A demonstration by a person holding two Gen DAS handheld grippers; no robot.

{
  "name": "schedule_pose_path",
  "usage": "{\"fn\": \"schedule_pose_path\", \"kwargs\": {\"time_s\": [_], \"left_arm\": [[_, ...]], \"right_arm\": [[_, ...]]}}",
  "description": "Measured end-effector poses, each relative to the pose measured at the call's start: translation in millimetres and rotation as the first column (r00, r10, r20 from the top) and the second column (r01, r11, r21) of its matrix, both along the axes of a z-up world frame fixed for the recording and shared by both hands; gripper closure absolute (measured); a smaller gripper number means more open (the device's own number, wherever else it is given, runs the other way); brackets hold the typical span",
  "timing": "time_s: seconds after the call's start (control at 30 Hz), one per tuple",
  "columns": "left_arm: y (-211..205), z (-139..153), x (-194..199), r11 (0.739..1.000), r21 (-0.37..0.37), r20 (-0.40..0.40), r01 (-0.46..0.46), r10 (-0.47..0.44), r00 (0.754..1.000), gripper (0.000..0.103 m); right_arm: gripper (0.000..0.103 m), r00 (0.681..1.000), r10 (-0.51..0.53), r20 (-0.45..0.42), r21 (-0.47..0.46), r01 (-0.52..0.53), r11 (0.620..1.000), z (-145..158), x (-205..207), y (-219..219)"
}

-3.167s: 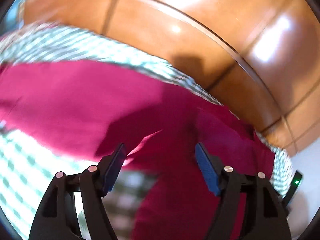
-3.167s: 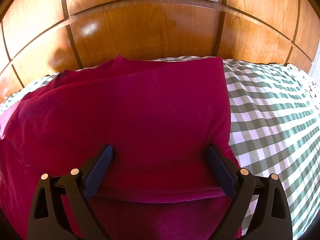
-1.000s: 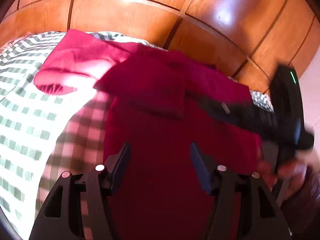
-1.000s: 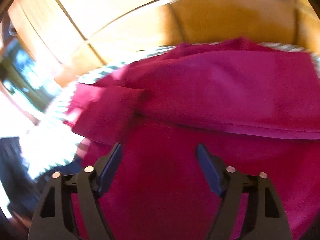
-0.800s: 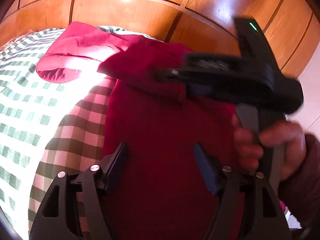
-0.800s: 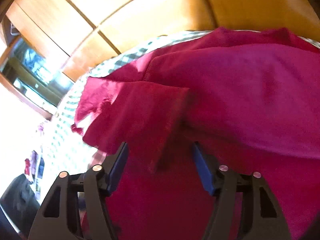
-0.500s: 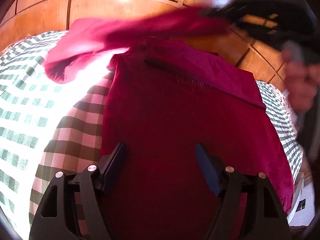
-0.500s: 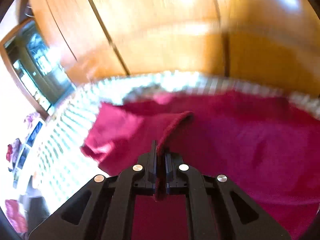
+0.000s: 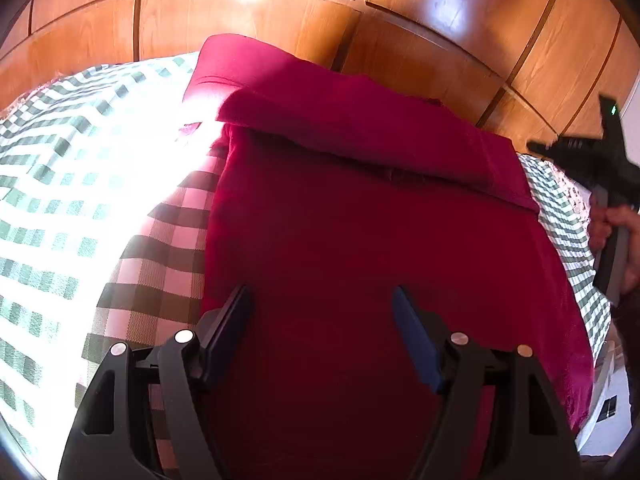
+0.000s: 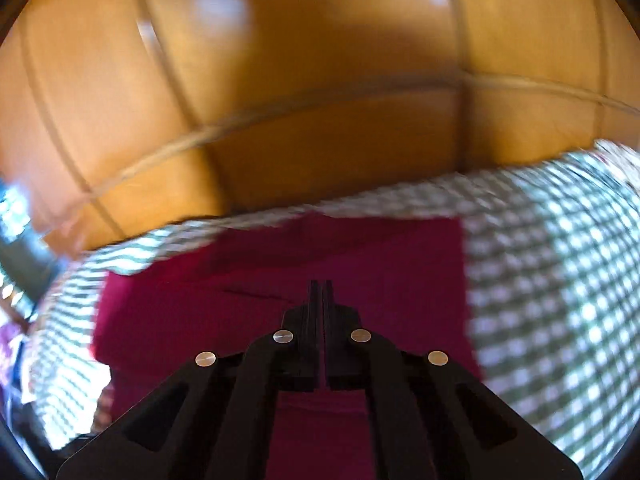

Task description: Fold small clothes

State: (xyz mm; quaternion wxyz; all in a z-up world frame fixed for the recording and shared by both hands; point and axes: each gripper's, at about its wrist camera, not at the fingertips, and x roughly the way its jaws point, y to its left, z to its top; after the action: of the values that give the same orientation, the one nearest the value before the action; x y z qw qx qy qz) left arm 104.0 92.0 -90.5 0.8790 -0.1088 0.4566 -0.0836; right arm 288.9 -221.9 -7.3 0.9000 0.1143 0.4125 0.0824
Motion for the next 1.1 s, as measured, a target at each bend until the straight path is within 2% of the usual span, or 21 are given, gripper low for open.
{"fn": "schedule_pose_path", "kwargs": {"time_s": [0.03,0.1,0.2,0.23,0.27,0.3,0.33,0.37,0.5,0.53,0.57,0.6,0.63,0.67,0.7,0.83,0.9,1.0,1.1], "left_arm": [[-0.8,0.4,0.3,1.000,0.003,-0.001,0.000,0.000,1.000,0.031],[-1.6,-0.3,0.4,1.000,0.006,-0.001,-0.001,0.001,1.000,0.031],[-4.5,-1.1,1.5,1.000,0.013,0.000,-0.003,0.003,1.000,0.030],[-5.1,-1.2,1.6,1.000,0.016,0.000,-0.004,0.004,1.000,0.030],[-5.8,-1.3,1.7,1.000,0.017,0.000,-0.004,0.004,1.000,0.030],[-5.5,-1.6,1.7,1.000,0.016,0.001,-0.005,0.004,1.000,0.030],[-5.8,-1.7,1.8,1.000,0.016,0.001,-0.004,0.004,1.000,0.030],[-6.4,-1.9,1.8,1.000,0.016,0.002,-0.004,0.004,1.000,0.030],[-8.0,-3.2,1.5,1.000,0.021,0.006,-0.005,0.005,1.000,0.029],[-8.2,-3.3,1.3,1.000,0.022,0.006,-0.004,0.004,1.000,0.029],[-8.4,-3.4,1.4,1.000,0.022,0.006,-0.003,0.002,1.000,0.029],[-8.3,-3.6,0.8,1.000,0.022,0.007,-0.002,0.002,1.000,0.029],[-7.8,-3.7,0.4,1.000,0.017,0.007,-0.001,0.001,1.000,0.029],[-6.9,-3.9,0.0,1.000,0.012,0.008,-0.001,0.001,1.000,0.029],[-6.1,-4.0,-0.7,1.000,0.007,0.010,-0.002,0.002,1.000,0.029],[-4.4,-5.4,-1.5,1.000,-0.003,0.013,-0.007,0.007,1.000,0.027],[-4.9,-5.5,-2.3,1.000,0.002,0.014,-0.011,0.011,1.000,0.027],[-4.2,-5.4,-2.1,1.000,-0.006,0.010,-0.014,0.014,1.000,0.027],[0.7,0.0,0.3,0.999,-0.028,-0.015,-0.029,0.029,0.999,0.028]], "right_arm": [[0.103,0.999,-0.030,-0.039,0.017,0.031,0.999,-12.7,2.0,-11.8],[0.103,0.995,-0.021,-0.094,0.107,0.031,0.994,-30.4,2.4,-26.7],[0.102,0.994,0.010,-0.106,0.182,0.010,0.983,-41.5,-5.3,-29.2],[0.097,0.994,0.023,-0.107,0.201,-0.001,0.980,-43.2,-7.9,-25.8],[0.076,0.993,0.032,-0.110,0.210,-0.008,0.978,-45.2,-7.0,-22.9],[0.063,0.993,0.044,-0.107,0.221,-0.019,0.975,-46.0,-6.5,-16.2],[0.044,0.994,0.050,-0.101,0.234,-0.025,0.972,-46.6,-8.1,-13.9],[0.043,0.994,0.060,-0.095,0.252,-0.034,0.967,-47.7,-8.6,-5.8],[0.043,0.982,0.148,-0.121,0.254,-0.114,0.961,-54.7,-1.7,34.3],[0.050,0.977,0.167,-0.131,0.246,-0.131,0.960,-58.1,0.6,44.4],[0.064,0.970,0.192,-0.149,0.228,-0.155,0.961,-62.7,3.1,58.2],[0.071,0.965,0.202,-0.166,0.200,-0.167,0.965,-65.8,6.0,68.7],[0.086,0.964,0.205,-0.172,0.148,-0.180,0.972,-66.4,8.6,80.0],[0.094,0.964,0.209,-0.164,0.124,-0.190,0.974,-62.6,8.5,84.0],[0.095,0.967,0.211,-0.143,0.109,-0.196,0.974,-53.9,7.6,85.8],[0.095,0.982,0.184,0.039,0.080,-0.186,0.979,7.8,-5.7,64.3],[0.095,0.987,0.141,0.070,0.067,-0.146,0.987,21.7,-5.5,43.6],[0.095,0.996,0.076,0.041,0.031,-0.077,0.997,14.0,0.5,12.9],[0.095,0.999,0.000,-0.039,-0.001,0.000,1.000,-15.7,8.0,-9.4]]}}
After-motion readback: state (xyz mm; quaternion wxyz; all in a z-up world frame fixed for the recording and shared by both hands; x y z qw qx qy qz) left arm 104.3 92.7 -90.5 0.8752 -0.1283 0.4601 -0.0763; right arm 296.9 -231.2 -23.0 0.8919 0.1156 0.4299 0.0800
